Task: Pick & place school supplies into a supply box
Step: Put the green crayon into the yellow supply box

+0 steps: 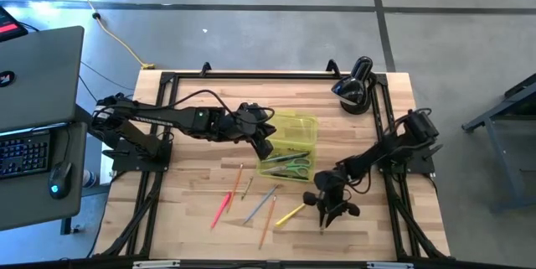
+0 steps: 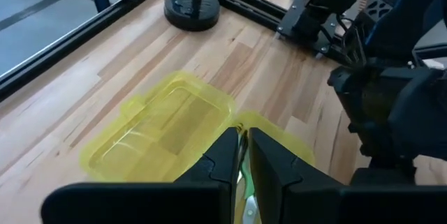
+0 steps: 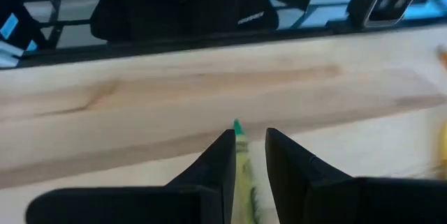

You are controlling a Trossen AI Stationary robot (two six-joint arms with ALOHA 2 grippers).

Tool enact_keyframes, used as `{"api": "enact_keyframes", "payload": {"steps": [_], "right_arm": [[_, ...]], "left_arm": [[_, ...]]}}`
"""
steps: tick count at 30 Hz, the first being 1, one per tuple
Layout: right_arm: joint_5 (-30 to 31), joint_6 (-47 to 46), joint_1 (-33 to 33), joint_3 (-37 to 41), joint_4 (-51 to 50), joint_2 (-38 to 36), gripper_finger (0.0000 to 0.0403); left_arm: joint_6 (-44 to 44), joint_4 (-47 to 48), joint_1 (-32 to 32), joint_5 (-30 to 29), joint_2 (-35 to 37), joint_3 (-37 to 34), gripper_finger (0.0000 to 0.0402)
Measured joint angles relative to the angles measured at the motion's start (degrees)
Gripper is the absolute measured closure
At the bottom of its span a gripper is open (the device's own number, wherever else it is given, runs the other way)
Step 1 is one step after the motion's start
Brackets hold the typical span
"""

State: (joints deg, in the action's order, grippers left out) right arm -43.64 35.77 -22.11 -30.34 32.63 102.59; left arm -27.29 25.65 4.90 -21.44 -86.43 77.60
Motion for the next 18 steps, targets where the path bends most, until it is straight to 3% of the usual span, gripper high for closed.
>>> {"api": "enact_keyframes", "payload": {"steps": [18], "right_arm": [[-0.04,4.32,0.39,0.03,-0.01,1.31,0.0345]], "left_arm": [[0.43,-0.09,0.0,-0.05,0.0,0.0,0.0334]]}}
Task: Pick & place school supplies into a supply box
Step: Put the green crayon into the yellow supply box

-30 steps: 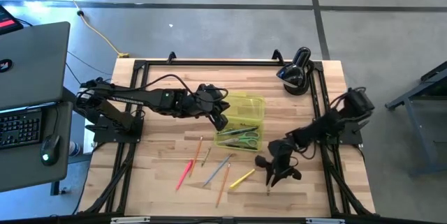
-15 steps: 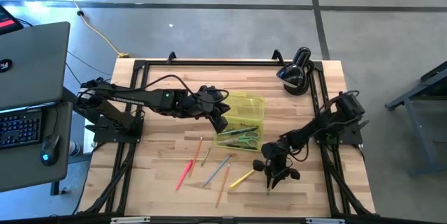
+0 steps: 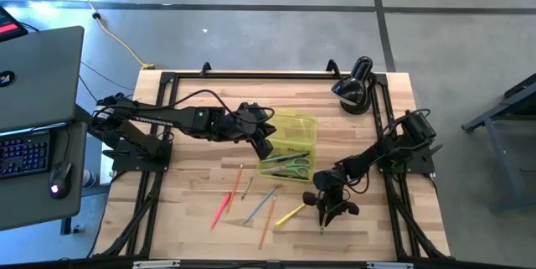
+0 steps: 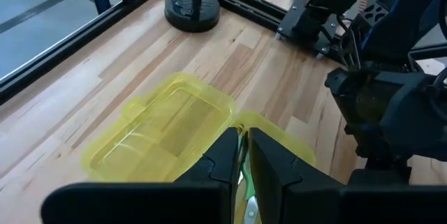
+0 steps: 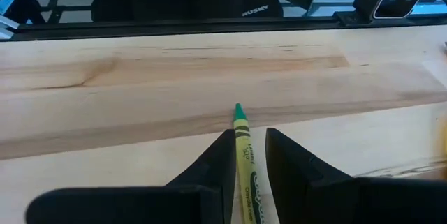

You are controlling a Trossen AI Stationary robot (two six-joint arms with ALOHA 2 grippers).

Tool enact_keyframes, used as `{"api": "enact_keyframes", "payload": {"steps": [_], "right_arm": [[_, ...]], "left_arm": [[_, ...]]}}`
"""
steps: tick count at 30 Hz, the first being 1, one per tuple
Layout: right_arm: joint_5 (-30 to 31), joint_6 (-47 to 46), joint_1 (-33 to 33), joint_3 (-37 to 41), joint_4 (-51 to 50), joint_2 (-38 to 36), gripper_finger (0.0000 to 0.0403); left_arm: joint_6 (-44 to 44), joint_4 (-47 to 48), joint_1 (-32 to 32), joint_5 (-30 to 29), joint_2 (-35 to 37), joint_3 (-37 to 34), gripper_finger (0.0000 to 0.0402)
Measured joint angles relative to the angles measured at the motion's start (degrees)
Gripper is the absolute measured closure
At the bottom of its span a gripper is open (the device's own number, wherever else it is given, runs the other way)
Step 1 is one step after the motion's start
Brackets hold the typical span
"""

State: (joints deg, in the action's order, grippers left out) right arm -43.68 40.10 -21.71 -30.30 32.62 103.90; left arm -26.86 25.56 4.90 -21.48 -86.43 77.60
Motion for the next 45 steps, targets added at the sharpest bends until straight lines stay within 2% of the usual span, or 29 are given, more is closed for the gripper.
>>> {"api": "enact_keyframes", "payload": {"steps": [11,18,25,32,39,45], "right_arm": [[-0.68,1.4,1.54,0.0,-0.56,0.69,0.0345],[-5.55,1.05,2.34,-0.12,3.64,6.47,0.0345],[-7.93,1.0,3.39,-0.14,6.58,9.81,0.0345],[-7.52,-0.03,4.09,-0.09,7.89,10.16,0.0354],[-5.26,-1.27,3.28,0.0,10.68,10.23,0.0393],[-4.23,-7.04,3.21,0.0,15.3,10.38,0.0388]], "left_arm": [[-0.01,0.0,-0.01,-0.06,0.0,0.0,0.0334],[-0.01,0.1,0.0,-0.03,0.0,0.0,0.0334],[1.06,0.33,-0.02,-0.07,0.02,0.0,0.0334],[1.15,0.33,-0.02,-0.08,0.02,0.0,0.0334],[1.19,0.33,-0.01,-0.07,0.02,0.0,0.0334],[1.15,0.33,0.0,-0.06,0.02,0.0,0.0334]]}}
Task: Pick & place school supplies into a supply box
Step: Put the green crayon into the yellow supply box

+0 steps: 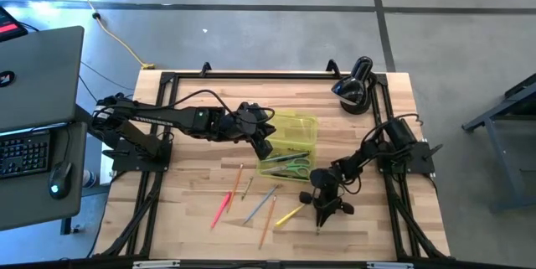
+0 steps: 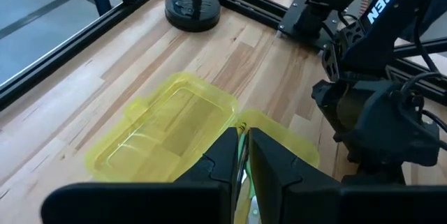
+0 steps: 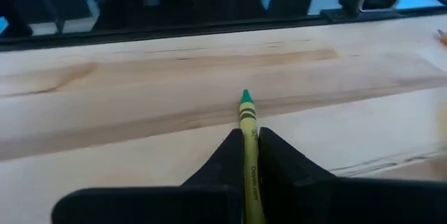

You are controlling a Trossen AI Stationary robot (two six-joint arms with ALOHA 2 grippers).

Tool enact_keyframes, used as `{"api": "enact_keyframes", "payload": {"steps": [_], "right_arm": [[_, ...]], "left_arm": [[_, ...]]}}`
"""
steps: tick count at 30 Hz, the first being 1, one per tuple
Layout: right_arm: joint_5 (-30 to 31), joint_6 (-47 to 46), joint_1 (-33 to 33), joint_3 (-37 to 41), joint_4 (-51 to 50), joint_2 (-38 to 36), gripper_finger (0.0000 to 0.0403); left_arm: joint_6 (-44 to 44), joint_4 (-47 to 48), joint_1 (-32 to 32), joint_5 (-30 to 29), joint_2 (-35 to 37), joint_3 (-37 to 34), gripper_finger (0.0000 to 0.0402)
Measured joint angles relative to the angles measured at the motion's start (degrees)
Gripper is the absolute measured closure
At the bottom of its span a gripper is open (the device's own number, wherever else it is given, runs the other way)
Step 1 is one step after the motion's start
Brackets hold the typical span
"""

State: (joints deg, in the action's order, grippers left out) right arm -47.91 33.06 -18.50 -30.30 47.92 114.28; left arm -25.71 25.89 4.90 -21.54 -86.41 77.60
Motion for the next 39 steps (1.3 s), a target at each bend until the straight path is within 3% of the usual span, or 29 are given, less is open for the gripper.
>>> {"api": "enact_keyframes", "payload": {"steps": [4,13,17,24,28,35,39], "right_arm": [[1.54,-6.09,0.16,-0.02,5.53,-0.07,0.0396],[3.75,-22.81,0.29,-0.02,28.08,-0.22,0.0393],[14.88,-22.55,2.61,-0.05,32.54,-0.35,0.0396],[48.19,-18.99,8.69,-0.04,31.16,-0.49,0.0388],[57.91,-19.79,10.96,0.04,26.49,-3.1,0.0394],[50.84,-29.63,14.18,0.03,7.13,-8.11,0.0388],[50.66,-30.8,14.02,0.04,3.38,-8.81,0.0378]], "left_arm": [[-0.02,0.0,-0.01,0.0,0.0,0.0,0.0334],[-0.4,-0.42,0.0,0.04,0.0,0.0,0.0334],[-0.55,-0.39,-0.02,0.05,0.0,0.0,0.0334],[-1.62,-0.39,0.0,0.83,0.0,0.0,0.0334],[-1.64,-0.33,0.0,3.08,0.0,0.0,0.0334],[-1.56,-0.24,0.0,2.98,0.02,0.0,0.0334],[-1.32,-0.25,0.0,2.15,0.02,0.0,0.0334]]}}
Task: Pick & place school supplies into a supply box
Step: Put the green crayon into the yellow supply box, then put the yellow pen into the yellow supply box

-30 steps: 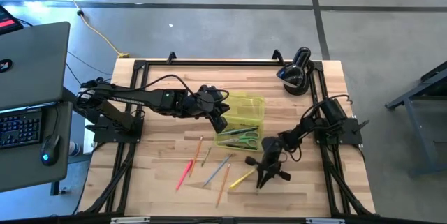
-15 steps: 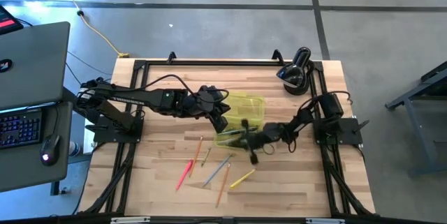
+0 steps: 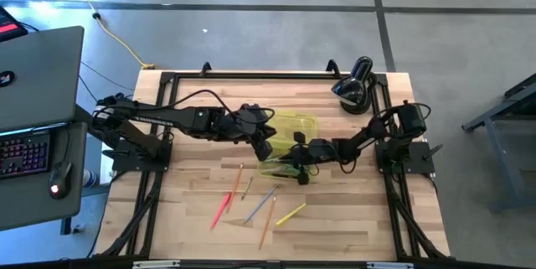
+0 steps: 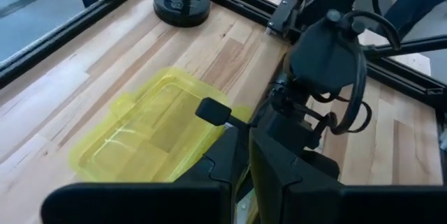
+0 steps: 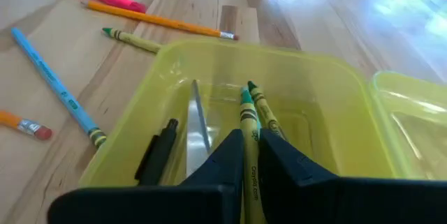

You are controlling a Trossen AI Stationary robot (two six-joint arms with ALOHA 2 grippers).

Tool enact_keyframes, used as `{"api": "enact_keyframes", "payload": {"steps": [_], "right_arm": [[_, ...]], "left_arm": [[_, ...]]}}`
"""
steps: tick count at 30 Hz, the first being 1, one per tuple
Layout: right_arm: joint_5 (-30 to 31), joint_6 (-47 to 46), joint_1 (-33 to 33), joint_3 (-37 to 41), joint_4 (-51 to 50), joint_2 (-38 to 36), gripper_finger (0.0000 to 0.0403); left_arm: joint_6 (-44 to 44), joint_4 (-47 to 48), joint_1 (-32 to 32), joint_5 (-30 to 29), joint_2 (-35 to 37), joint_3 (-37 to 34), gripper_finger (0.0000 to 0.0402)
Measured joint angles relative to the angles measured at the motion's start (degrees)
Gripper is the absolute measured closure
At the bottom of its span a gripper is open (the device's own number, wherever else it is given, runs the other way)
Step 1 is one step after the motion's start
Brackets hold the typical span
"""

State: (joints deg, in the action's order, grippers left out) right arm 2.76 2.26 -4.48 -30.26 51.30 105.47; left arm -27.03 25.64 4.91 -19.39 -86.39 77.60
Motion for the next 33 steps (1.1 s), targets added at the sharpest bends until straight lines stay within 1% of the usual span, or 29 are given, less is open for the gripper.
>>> {"api": "enact_keyframes", "payload": {"steps": [4,9,13,16,19,22,24,27,29,31,33], "right_arm": [[0.51,0.24,-0.6,0.0,1.4,0.02,0.0367],[1.67,0.57,-0.82,-0.07,3.94,-0.11,0.0342],[1.23,0.72,-0.86,-0.07,3.68,-2.12,0.0322],[-1.7,0.73,-1.51,-0.07,3.75,-5.6,0.0312],[-8.2,-0.64,-3.04,-0.07,3.6,-9.47,0.031],[-12.56,-4.52,-6.34,-0.09,2.91,-12.55,0.0315],[-13.01,-3.25,-10.13,-0.11,1.21,-13.55,0.0319],[-8.47,3.31,-16.95,-0.11,-2.58,-13.19,0.032],[-5.3,6.55,-21.12,-0.11,-3.38,-11.8,0.0318],[-4.61,7.1,-24.16,-0.11,-3.65,-10.47,0.0314],[-4.68,6.25,-25.78,-0.11,-3.36,-9.35,0.031]], "left_arm": [[0.01,-0.06,0.0,-0.25,0.0,0.0,0.0334],[0.05,-0.12,0.0,-0.23,0.0,0.0,0.0334],[0.15,-0.12,0.0,-0.23,0.0,0.0,0.0334],[0.17,-0.1,0.0,-0.23,0.0,0.0,0.0334],[0.16,-0.08,0.0,-0.21,0.0,0.0,0.0334],[0.16,-0.01,0.0,-0.21,0.0,0.0,0.0334],[0.17,-0.01,0.0,-0.21,0.0,0.0,0.0334],[0.16,-0.01,0.0,-0.32,0.0,0.0,0.0334],[0.16,-0.08,0.0,-0.51,0.0,0.0,0.0334],[0.16,-0.14,0.0,-0.53,0.0,0.0,0.0334],[0.15,-0.17,0.0,-0.56,0.0,0.0,0.0334]]}}
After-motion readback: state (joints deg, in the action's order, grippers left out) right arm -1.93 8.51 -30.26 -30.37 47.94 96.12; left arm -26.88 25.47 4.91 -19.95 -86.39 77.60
